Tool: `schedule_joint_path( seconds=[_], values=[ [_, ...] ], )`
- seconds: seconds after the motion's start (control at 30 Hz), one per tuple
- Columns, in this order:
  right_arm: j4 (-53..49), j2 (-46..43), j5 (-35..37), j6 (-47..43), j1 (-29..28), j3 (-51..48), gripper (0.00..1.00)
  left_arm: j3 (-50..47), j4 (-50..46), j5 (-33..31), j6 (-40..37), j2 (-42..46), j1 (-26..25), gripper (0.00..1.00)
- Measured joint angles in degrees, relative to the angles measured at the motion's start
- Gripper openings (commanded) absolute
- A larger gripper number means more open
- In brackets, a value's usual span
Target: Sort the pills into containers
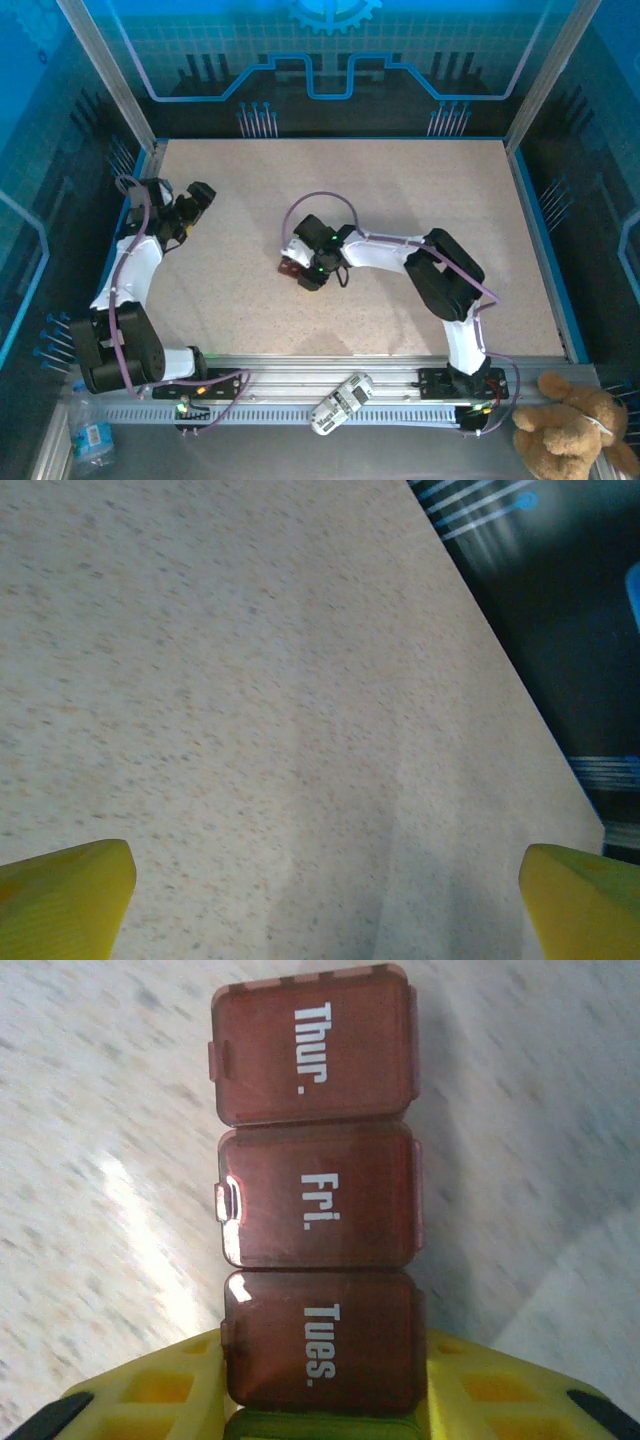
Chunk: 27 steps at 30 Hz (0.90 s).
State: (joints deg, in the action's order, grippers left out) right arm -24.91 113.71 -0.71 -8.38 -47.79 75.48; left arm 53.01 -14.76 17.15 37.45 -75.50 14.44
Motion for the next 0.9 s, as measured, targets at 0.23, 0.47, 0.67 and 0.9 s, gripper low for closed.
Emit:
schedule_joint_path(
  seconds=[0.23,0.47,0.67,0.9],
  values=[
    [1.6,-6.7,2.7,8.1,4.5,-9.1,0.27,0.0,0.0,0.0,0.2,1.3,-9.8,0.99],
    [3.4,-10.2,3.2,15.0,5.5,-14.3,0.31,0.0,-0.5,-1.7,0.2,1.7,-19.7,0.99],
    [4.5,-11.1,2.6,17.9,5.5,-15.7,0.45,0.0,-0.4,-4.1,0.2,1.7,-25.7,0.99],
    [3.4,-12.4,2.6,18.0,5.5,-17.4,0.58,0.0,-0.3,-6.0,0.2,0.3,-30.2,0.99]
  ],
)
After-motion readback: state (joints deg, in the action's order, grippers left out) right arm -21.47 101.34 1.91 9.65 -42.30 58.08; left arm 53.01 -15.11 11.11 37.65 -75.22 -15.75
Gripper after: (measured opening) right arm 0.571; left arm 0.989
